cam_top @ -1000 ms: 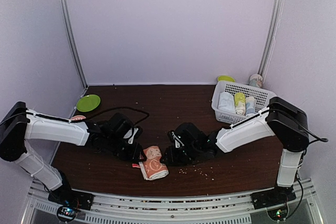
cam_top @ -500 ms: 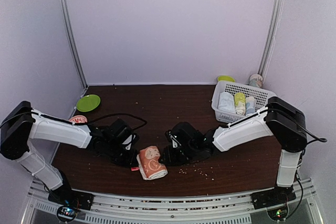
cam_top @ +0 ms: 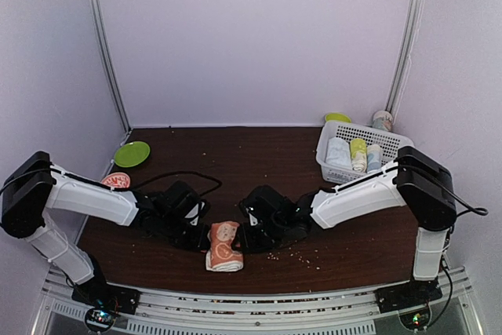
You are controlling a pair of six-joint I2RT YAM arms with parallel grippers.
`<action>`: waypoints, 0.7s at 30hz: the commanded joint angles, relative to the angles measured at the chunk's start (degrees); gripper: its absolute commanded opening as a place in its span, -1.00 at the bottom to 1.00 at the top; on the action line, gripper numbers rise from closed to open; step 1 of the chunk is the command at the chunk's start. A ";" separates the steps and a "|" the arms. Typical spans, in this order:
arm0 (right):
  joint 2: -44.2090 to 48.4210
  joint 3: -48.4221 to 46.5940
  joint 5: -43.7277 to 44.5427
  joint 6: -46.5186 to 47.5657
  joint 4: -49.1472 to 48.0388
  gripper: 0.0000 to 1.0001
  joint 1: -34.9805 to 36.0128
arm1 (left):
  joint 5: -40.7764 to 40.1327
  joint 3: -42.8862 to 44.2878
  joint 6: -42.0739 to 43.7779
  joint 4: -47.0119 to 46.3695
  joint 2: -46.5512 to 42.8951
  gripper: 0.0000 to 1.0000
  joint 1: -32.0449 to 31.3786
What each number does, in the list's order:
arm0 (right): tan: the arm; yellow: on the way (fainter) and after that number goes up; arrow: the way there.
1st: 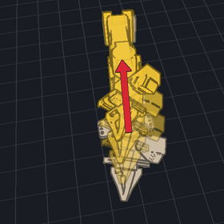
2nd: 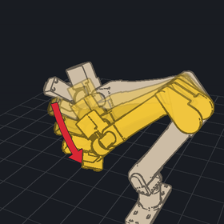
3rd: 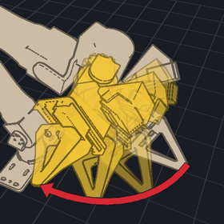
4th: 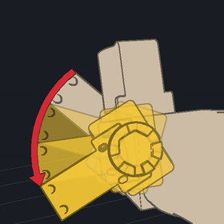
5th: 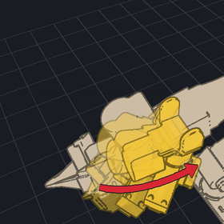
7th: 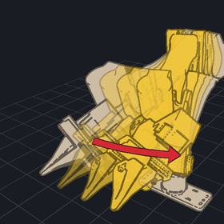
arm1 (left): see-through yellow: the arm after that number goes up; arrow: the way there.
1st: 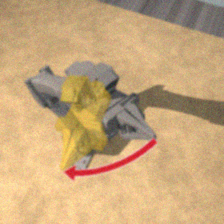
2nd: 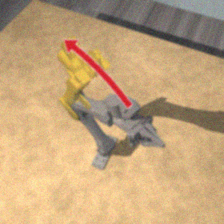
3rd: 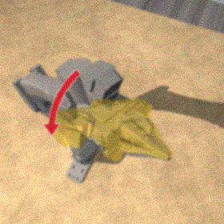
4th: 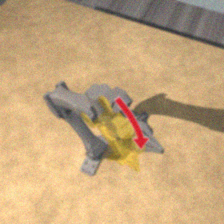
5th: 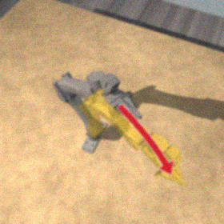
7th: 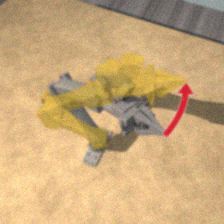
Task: Roll the towels
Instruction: Smooth out the towel at the center of the board.
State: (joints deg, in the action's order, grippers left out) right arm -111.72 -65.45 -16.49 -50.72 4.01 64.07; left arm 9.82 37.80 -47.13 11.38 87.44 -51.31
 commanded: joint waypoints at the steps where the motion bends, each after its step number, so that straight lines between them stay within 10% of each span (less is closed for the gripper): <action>1: -0.46 -1.78 0.76 0.62 2.01 -0.20 0.53 | -0.01 -1.43 -0.90 -2.32 0.53 -1.00 -0.72; 21: -6.35 -8.19 2.59 0.02 6.67 -0.15 0.61 | -1.31 -2.83 -0.80 1.39 -3.71 -1.00 -1.47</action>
State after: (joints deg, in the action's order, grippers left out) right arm -115.55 -72.14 -15.84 -50.96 7.79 64.36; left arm 9.63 36.58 -47.75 9.21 86.94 -52.23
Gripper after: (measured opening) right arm 0.424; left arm 0.005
